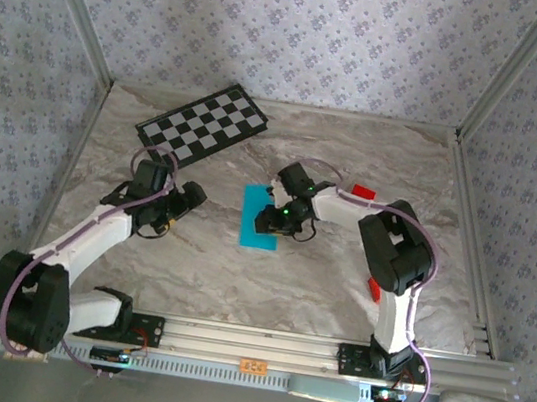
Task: Fold a paper plane with a square sheet of paper (pick it up from the middle)
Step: Move the paper to the center of the table, then third fold the triangle at the center of the table.
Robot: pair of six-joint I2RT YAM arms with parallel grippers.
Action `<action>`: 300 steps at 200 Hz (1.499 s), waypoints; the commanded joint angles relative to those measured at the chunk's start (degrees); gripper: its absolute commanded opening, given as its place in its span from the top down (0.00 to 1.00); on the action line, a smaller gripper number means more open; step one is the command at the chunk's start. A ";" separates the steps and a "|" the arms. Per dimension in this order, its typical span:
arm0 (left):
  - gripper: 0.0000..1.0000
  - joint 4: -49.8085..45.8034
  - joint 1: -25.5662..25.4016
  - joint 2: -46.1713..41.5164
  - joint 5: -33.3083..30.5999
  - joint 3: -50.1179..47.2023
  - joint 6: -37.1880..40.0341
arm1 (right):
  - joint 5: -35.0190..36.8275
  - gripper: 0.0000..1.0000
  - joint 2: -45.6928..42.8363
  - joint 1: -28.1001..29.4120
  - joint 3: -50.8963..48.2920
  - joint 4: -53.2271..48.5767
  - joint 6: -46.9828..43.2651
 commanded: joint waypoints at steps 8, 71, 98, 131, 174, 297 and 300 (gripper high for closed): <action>0.01 3.91 -2.51 2.43 4.90 2.70 1.59 | -3.27 0.58 -5.83 -0.87 -4.22 0.28 0.30; 0.04 13.15 -12.14 9.60 8.05 2.78 -4.82 | 5.87 0.59 -7.51 -1.64 -8.61 10.19 16.47; 0.08 15.59 -15.12 13.62 9.66 3.71 -6.22 | 5.98 0.61 -5.47 -1.93 -7.84 9.96 16.62; 0.17 17.70 -16.91 16.74 10.42 4.11 -7.69 | 6.24 0.62 -3.58 -2.62 -8.09 9.01 16.41; 0.38 18.78 -18.92 21.32 12.56 5.47 -8.70 | 7.30 0.68 -1.71 -3.00 -9.02 7.22 16.03; 0.60 18.86 -20.49 27.49 12.85 8.18 -9.11 | 8.62 0.75 -0.43 -3.14 -9.55 5.08 15.31; 0.59 18.86 -20.50 27.59 13.01 8.32 -9.06 | 8.61 0.75 -0.41 -3.16 -9.51 5.05 15.33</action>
